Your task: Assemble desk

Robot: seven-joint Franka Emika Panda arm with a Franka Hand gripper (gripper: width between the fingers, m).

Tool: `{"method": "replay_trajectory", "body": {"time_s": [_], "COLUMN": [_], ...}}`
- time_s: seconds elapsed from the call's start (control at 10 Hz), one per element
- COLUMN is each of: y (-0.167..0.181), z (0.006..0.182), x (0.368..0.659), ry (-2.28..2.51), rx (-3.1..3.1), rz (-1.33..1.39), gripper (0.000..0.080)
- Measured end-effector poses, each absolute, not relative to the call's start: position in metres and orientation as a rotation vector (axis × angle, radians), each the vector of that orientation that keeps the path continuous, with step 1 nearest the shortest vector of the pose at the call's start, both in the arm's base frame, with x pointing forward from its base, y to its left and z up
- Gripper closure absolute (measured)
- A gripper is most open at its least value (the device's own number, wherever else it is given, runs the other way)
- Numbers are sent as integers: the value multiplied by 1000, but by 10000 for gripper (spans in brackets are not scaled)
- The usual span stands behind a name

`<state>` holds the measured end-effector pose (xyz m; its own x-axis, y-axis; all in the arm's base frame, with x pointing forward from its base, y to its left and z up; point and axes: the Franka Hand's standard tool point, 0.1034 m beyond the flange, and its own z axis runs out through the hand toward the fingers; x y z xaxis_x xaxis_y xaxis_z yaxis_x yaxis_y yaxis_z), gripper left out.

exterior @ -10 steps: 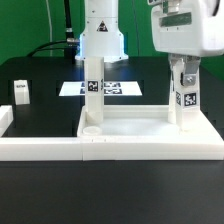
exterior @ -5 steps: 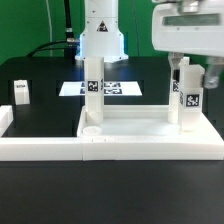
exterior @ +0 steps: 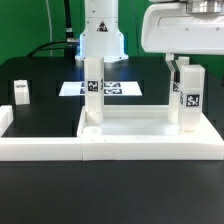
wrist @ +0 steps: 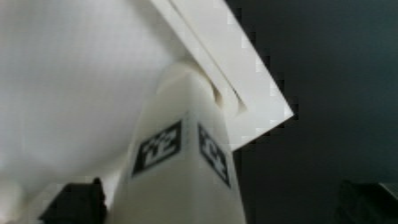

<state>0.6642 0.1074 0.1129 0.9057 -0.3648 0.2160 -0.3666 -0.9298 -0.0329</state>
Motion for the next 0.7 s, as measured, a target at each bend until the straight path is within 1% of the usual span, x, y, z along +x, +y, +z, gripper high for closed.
{"method": "replay_trajectory", "body": {"time_s": [0.2,0.3,0.4,0.5,0.6,0.7], "y": [103,103,103,103,103,102], "z": [112,112,112,112,112,112], "x": [666,666,666,666,666,666], "ry": [-58,-146,-180,-202,-273,-413], "rx": [3067,3072,3073,3072,3072,3065], "rz": [310,315,315,316,318,321], "gripper": [151,151,269,269,493,493]}}
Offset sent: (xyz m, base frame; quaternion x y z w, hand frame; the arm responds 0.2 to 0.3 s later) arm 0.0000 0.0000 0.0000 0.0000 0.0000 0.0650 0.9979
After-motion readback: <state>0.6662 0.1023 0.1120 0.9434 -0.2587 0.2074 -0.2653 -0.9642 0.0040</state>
